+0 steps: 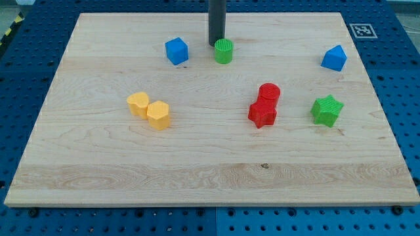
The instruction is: Move the green arm parallel to the blue triangle
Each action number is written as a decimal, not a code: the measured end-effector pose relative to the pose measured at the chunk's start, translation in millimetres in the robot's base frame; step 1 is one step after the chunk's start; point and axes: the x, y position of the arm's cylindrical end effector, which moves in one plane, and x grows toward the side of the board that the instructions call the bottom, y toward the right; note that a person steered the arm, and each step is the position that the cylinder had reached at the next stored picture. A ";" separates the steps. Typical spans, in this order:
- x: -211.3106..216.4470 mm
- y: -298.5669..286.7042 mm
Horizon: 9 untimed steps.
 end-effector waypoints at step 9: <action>-0.3 21.3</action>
